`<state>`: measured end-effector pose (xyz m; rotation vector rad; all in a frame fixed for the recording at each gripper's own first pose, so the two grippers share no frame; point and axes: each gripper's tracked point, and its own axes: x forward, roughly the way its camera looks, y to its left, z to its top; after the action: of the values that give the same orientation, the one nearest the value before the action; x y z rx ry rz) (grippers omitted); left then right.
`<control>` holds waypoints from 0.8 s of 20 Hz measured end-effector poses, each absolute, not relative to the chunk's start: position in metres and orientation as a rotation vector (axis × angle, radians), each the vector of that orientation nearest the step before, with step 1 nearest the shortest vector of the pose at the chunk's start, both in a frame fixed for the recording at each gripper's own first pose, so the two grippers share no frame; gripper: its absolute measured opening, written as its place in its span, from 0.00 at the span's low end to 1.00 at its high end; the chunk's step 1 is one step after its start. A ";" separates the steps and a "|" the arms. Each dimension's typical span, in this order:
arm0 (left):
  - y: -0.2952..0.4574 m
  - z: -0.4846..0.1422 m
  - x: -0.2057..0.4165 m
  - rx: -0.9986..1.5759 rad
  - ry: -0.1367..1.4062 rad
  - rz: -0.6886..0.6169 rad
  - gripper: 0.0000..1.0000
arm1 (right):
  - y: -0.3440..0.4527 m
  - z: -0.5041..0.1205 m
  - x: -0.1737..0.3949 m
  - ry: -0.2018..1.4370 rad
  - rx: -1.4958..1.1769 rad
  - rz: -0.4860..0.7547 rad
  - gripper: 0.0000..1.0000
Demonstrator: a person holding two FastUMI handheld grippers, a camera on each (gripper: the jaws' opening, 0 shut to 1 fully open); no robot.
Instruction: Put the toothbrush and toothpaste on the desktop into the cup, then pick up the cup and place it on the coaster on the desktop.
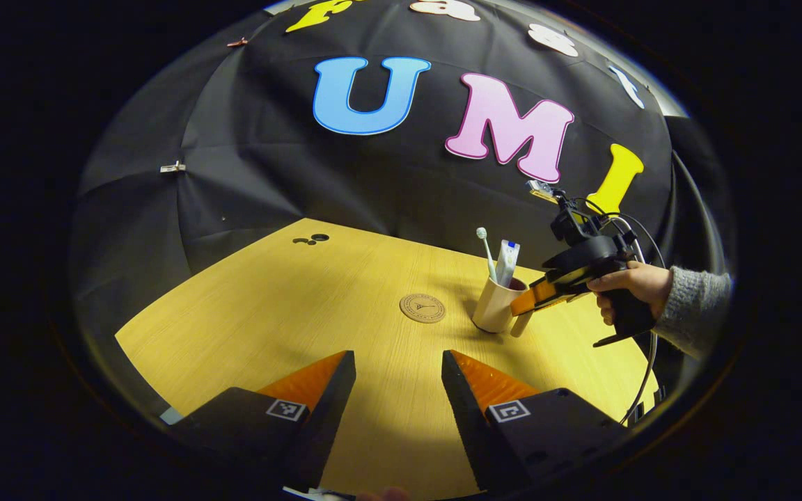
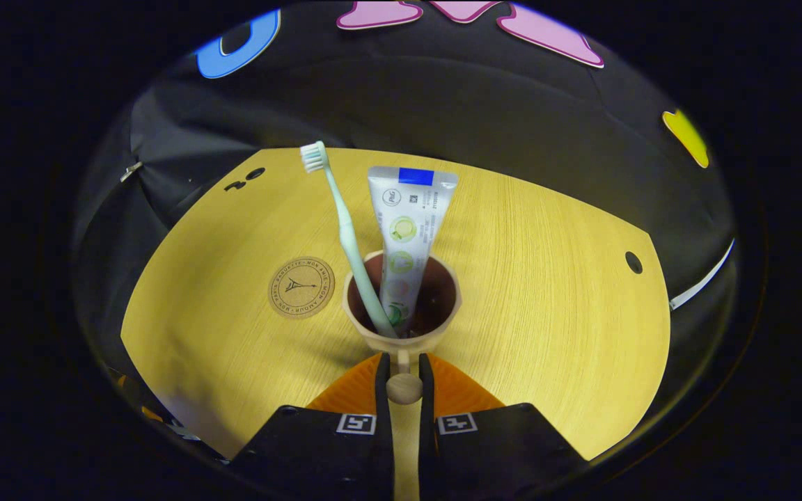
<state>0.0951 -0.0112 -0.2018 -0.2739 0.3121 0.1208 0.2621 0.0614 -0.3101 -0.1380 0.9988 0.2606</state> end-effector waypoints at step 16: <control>-0.001 -0.213 0.100 -0.287 0.330 0.143 0.80 | 0.073 -0.320 0.279 0.964 -0.110 0.270 0.14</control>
<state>0.1003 -0.0005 -0.2128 -0.2874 0.3297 0.1429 0.2794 0.0731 -0.3198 -0.1100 0.9641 0.2695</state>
